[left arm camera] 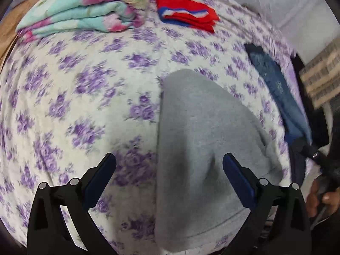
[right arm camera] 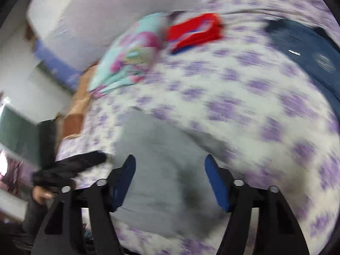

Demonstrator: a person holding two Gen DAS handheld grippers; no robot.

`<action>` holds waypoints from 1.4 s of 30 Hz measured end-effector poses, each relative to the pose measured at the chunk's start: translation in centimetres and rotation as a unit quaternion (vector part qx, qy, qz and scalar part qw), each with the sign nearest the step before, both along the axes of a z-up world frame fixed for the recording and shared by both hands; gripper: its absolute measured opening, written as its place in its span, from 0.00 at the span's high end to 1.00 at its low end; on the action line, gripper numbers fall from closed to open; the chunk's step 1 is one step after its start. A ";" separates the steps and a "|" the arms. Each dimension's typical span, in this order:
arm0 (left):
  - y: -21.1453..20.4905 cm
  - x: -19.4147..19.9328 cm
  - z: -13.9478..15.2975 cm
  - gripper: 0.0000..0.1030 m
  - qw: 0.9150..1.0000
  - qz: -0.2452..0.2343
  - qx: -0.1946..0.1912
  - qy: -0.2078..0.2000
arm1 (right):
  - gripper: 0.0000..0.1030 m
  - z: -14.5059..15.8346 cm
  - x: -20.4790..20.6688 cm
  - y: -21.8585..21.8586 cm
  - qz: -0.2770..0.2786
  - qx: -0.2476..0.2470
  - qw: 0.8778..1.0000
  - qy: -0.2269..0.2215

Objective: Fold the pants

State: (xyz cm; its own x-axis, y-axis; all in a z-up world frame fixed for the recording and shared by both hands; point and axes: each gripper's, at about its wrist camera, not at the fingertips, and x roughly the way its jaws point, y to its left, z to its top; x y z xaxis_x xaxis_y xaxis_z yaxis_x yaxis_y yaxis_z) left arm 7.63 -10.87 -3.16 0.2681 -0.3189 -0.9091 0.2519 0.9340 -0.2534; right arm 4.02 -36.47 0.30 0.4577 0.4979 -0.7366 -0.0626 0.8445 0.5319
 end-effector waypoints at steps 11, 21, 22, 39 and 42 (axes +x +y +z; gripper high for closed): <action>-0.5 -0.6 -4.6 0.05 0.996 0.002 0.000 0.085 | 0.90 -7.8 6.8 1.6 -0.009 -0.035 0.993 0.109; -0.1 2.0 -5.0 0.04 0.998 0.014 0.048 0.046 | 0.37 -5.1 -2.8 4.2 0.113 -0.104 0.986 0.066; -0.1 2.1 -5.4 0.04 0.998 0.017 0.044 0.048 | 0.37 -5.2 -3.1 4.4 0.117 -0.116 0.985 0.059; 1.8 0.5 -6.9 0.05 0.980 -0.011 -0.094 0.177 | 0.14 -10.8 -4.1 -5.8 -0.081 0.152 0.971 0.163; 1.5 0.7 -8.2 0.04 0.976 -0.008 -0.108 0.191 | 0.06 -13.0 -3.6 -4.9 -0.089 0.175 0.964 0.177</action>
State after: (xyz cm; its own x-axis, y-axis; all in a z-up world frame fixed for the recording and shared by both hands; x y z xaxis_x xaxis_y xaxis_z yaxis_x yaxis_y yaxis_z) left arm 8.34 -9.33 -11.36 -0.0832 -0.5147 -0.8533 0.1145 0.8457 -0.5213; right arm 0.43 -41.38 -12.68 0.3098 0.6818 -0.6627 0.3044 0.5892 0.7485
